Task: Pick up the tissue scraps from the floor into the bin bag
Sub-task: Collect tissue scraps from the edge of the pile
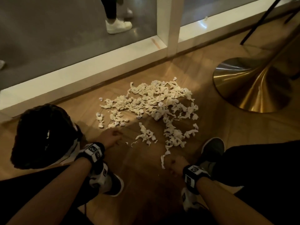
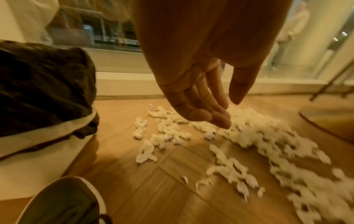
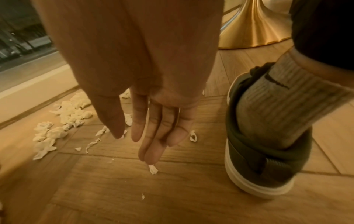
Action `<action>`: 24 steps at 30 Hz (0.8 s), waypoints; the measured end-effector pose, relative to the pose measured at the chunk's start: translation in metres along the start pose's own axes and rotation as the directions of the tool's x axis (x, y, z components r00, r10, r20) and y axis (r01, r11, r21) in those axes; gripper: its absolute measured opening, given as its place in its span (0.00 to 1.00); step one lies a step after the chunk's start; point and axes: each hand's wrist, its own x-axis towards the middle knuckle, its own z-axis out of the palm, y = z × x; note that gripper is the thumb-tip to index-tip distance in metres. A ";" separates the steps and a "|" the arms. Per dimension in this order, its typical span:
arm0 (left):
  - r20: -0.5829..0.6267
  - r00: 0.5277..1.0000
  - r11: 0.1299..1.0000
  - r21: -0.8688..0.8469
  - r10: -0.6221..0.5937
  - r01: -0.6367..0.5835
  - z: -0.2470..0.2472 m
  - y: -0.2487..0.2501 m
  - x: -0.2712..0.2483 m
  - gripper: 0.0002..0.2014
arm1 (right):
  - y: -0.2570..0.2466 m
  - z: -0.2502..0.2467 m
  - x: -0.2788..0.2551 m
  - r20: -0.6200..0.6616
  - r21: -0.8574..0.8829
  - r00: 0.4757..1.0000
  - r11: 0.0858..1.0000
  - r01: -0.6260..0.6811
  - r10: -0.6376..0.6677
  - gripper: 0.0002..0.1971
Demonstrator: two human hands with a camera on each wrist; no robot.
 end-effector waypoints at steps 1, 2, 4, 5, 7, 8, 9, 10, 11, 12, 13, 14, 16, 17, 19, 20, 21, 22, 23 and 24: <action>0.030 1.000 0.999 0.054 0.000 -0.002 0.016 0.004 0.004 0.11 | 0.003 0.001 0.002 -0.001 0.010 1.000 1.000 -0.005 0.005 0.16; 0.057 0.998 0.995 0.103 0.000 -0.006 0.031 0.006 0.010 0.15 | 0.007 0.002 0.005 0.005 0.018 1.000 1.000 -0.011 0.011 0.15; 0.093 0.996 0.977 0.210 -0.002 -0.018 0.055 0.008 0.023 0.23 | 0.016 0.005 0.011 0.011 0.040 0.999 0.999 -0.035 0.035 0.13; 0.104 0.995 0.959 0.282 0.008 -0.037 0.066 0.007 0.031 0.26 | 0.019 0.006 0.015 0.016 0.044 0.998 0.997 -0.056 0.056 0.12; 0.128 0.991 0.913 0.401 0.029 -0.078 0.085 0.008 0.047 0.31 | 0.022 0.008 0.023 0.033 0.023 0.994 0.994 -0.105 0.104 0.08; 0.142 0.989 0.901 0.425 0.032 -0.090 0.094 0.008 0.056 0.32 | 0.022 0.010 0.027 0.061 0.005 0.990 0.992 -0.125 0.124 0.08; 0.157 0.987 0.895 0.434 0.032 -0.099 0.102 0.009 0.065 0.34 | 0.021 0.012 0.031 0.099 -0.008 0.985 0.990 -0.140 0.140 0.10; 0.165 0.986 0.895 0.432 0.040 -0.109 0.110 0.011 0.075 0.36 | 0.021 0.013 0.036 0.129 -0.015 0.980 0.989 -0.148 0.149 0.12; 0.154 0.987 0.895 0.431 0.049 -0.112 0.117 0.011 0.085 0.39 | 0.019 0.015 0.041 0.149 -0.018 0.976 0.988 -0.156 0.157 0.13; 0.135 0.989 0.892 0.439 0.057 -0.112 0.123 0.011 0.095 0.43 | 0.018 0.017 0.046 0.156 0.003 0.974 0.986 -0.166 0.164 0.13; 0.122 0.990 0.880 0.461 0.063 -0.113 0.130 0.011 0.105 0.45 | 0.017 0.019 0.051 0.159 0.039 0.973 0.984 -0.174 0.165 0.13; 0.119 0.990 0.865 0.487 0.071 -0.121 0.135 0.010 0.113 0.47 | 0.015 0.022 0.055 0.155 0.075 0.974 0.981 -0.178 0.165 0.13; 0.141 0.988 0.846 0.518 0.062 -0.127 0.145 0.005 0.131 0.50 | 0.011 0.028 0.062 0.164 0.123 0.974 0.976 -0.177 0.156 0.12; 0.159 0.986 0.840 0.527 0.053 -0.130 0.149 0.003 0.139 0.53 | 0.011 0.031 0.066 0.170 0.141 0.973 0.973 -0.183 0.159 0.11; 0.196 0.979 0.830 0.536 0.054 -0.153 0.159 -0.005 0.153 0.56 | 0.015 0.037 0.074 0.183 0.176 0.966 0.960 -0.217 0.184 0.12; 0.212 0.976 0.831 0.532 0.057 -0.164 0.164 -0.009 0.158 0.56 | 0.018 0.039 0.079 0.192 0.195 0.961 0.952 -0.236 0.199 0.12; 0.219 0.974 0.833 0.525 0.065 -0.174 0.170 -0.014 0.160 0.54 | 0.023 0.041 0.083 0.203 0.213 0.956 0.943 -0.255 0.213 0.12; 0.207 0.975 0.833 0.522 0.081 -0.180 0.177 -0.020 0.161 0.52 | 0.026 0.042 0.086 0.214 0.225 0.950 0.935 -0.275 0.228 0.11; 0.175 0.978 0.832 0.522 0.110 -0.187 0.183 -0.024 0.160 0.49 | 0.030 0.043 0.089 0.219 0.234 0.945 0.927 -0.292 0.242 0.10; 0.135 0.980 0.826 0.527 0.149 -0.198 0.190 -0.028 0.158 0.44 | 0.031 0.042 0.090 0.219 0.246 0.942 0.920 -0.306 0.254 0.09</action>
